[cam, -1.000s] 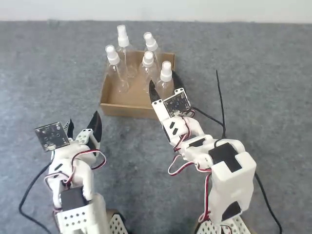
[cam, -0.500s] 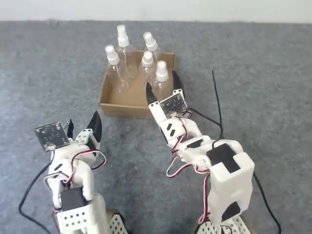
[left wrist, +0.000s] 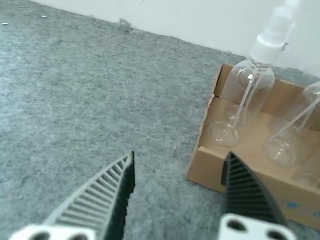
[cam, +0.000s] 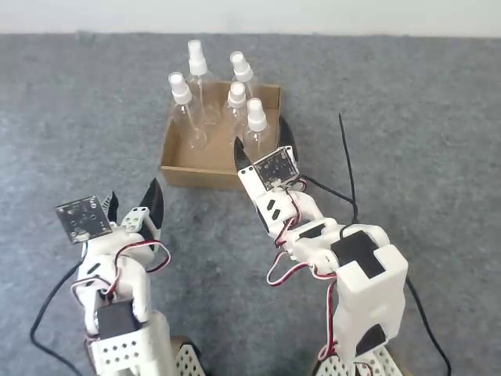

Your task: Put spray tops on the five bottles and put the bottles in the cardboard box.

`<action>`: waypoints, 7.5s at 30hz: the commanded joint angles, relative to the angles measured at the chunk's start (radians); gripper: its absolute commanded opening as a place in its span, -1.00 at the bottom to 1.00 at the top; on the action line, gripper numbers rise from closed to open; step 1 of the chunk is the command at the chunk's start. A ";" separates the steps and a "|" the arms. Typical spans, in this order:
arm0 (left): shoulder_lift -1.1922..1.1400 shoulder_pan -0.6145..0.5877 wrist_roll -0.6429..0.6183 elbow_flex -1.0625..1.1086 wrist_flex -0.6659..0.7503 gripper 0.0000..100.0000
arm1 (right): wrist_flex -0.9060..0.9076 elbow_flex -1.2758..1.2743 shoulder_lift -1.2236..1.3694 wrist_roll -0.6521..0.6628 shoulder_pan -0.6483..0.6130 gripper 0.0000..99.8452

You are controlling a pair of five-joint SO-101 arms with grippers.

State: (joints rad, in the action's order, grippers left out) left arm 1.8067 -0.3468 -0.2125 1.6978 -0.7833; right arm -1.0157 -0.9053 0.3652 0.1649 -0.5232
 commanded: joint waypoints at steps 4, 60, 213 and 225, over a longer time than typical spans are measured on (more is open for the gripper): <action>0.012 0.002 -0.003 -0.013 -0.003 -0.47 | 0.013 -0.034 -0.128 -0.006 -0.008 -0.40; 0.012 0.002 -0.003 -0.013 -0.003 -0.47 | 0.535 -0.344 -0.740 0.063 -0.073 -0.40; 0.012 0.008 -0.003 -0.013 -0.193 -0.47 | 2.097 -0.779 -2.178 -0.025 0.341 -0.96; 0.012 0.068 0.152 -0.013 -0.388 -0.49 | 2.235 -0.779 -2.178 -0.023 0.341 -0.96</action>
State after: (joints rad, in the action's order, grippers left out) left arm 1.8067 -0.2900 -0.0775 1.6978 -1.1592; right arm 1.1769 -1.6632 -1.7921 0.1465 -0.1979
